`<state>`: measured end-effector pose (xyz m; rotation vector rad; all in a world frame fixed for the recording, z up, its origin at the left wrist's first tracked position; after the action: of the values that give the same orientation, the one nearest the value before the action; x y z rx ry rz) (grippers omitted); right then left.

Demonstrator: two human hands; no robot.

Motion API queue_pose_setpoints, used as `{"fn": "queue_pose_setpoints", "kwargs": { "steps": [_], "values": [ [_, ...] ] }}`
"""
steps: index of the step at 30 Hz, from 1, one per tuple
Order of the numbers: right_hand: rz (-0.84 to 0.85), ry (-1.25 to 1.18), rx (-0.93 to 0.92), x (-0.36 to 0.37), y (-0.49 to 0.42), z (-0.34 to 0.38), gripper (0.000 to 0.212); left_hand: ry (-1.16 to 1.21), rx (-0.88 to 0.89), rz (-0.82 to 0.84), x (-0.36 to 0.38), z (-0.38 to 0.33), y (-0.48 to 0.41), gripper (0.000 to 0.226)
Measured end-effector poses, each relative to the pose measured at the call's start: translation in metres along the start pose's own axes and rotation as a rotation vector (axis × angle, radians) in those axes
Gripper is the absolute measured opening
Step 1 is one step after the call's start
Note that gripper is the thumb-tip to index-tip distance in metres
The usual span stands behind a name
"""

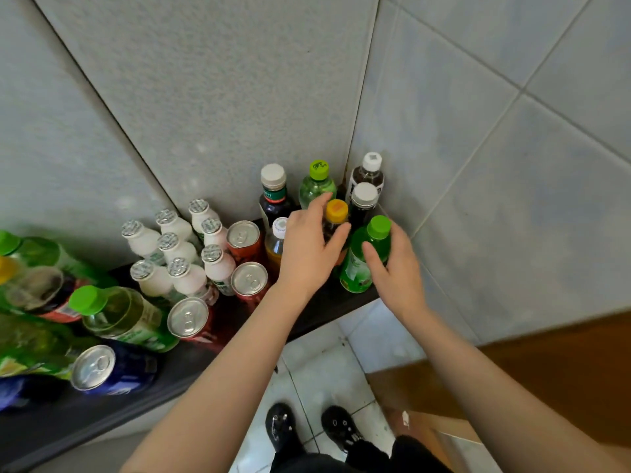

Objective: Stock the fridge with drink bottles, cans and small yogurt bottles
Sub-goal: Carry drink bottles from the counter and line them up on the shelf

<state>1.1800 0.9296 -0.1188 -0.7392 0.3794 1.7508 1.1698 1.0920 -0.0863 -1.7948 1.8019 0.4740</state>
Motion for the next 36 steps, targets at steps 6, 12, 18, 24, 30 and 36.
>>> {"fn": "queue_pose_setpoints", "kwargs": {
  "steps": [6,12,18,24,30,36],
  "values": [
    [-0.023,0.038,-0.045,-0.003,-0.003,-0.005,0.04,-0.116,0.01,-0.046,0.001,-0.012,0.019,0.04],
    [-0.014,-0.055,-0.101,-0.004,0.009,-0.002,0.039,0.162,-0.038,-0.296,-0.024,-0.015,0.093,0.039],
    [-0.062,-0.233,-0.252,-0.001,0.038,0.041,0.037,0.318,-0.143,-0.634,-0.054,-0.005,0.189,0.029],
    [0.275,-0.337,-0.466,0.07,0.07,0.096,0.035,0.409,-0.386,-1.028,-0.054,0.024,0.321,0.023],
    [0.726,-0.403,-0.562,0.152,0.145,0.142,0.034,0.321,-0.676,-1.276,-0.016,0.004,0.465,0.031],
    [1.193,-0.373,-0.687,0.21,0.28,0.188,0.034,0.167,-0.864,-1.52,0.034,-0.057,0.61,0.033]
  ]
}}
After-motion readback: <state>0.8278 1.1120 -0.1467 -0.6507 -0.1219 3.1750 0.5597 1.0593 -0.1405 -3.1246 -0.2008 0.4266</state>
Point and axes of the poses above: each hand's wrist, its own y-axis away from the middle knuckle, its own x-axis out of the palm, z = x × y, the point moved 10 cm from there along -y, towards the middle knuckle, and after that the axes turned 15 degrees about z, right-handed, at the moved point
